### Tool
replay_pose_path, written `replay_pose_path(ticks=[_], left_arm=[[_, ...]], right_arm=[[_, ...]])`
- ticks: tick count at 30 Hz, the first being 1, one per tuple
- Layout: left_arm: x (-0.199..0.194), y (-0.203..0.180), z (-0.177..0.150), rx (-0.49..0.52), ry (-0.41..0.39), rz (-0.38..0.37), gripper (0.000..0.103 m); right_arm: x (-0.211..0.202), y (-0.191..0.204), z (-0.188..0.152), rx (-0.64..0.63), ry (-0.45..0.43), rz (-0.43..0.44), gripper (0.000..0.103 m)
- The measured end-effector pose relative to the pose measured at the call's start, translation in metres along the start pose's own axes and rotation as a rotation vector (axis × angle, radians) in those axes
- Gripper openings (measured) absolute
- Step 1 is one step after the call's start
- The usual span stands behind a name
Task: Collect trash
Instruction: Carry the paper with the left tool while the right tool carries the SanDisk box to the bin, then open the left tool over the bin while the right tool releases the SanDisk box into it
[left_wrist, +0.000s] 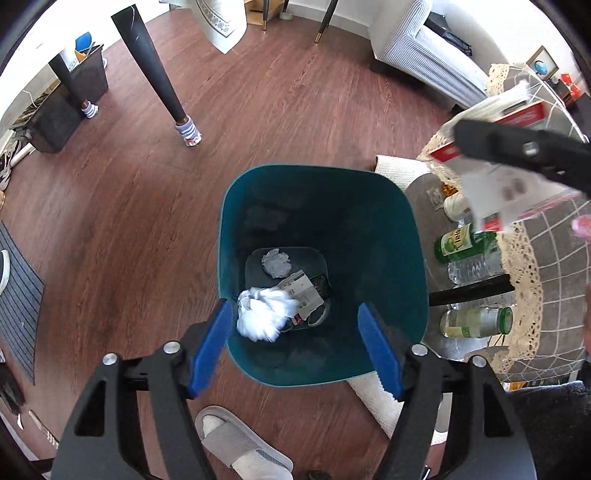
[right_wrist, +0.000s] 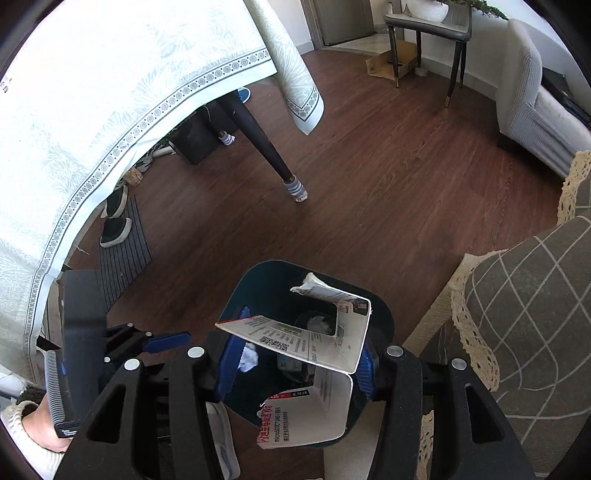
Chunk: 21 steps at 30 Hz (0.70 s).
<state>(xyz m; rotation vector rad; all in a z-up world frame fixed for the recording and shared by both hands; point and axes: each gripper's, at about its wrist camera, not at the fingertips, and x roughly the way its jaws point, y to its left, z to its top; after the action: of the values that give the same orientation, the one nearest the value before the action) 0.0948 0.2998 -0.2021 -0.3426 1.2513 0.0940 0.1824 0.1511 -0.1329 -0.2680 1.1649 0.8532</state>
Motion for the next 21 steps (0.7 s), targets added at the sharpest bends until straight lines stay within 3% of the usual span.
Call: replay_pose_path(ticks=[5,13,21], left_arm=[[-0.014,0.002,0.002,-0.003,-0.030,0.004,0.074],[-0.056,0.006,0.006,-0.010,-0.146,0.019,0.071],[-0.095,0.005,0.010,0.001,-0.252,0.017,0.057]], right_arm=[[0.014,0.004,-0.001,-0.007,0.031,-0.005,0.052],[0.046,0.006,-0.010,-0.004,0.120,-0.020,0.052],[0.074,0.007,-0.025,-0.022,0.201,-0.049,0.056]])
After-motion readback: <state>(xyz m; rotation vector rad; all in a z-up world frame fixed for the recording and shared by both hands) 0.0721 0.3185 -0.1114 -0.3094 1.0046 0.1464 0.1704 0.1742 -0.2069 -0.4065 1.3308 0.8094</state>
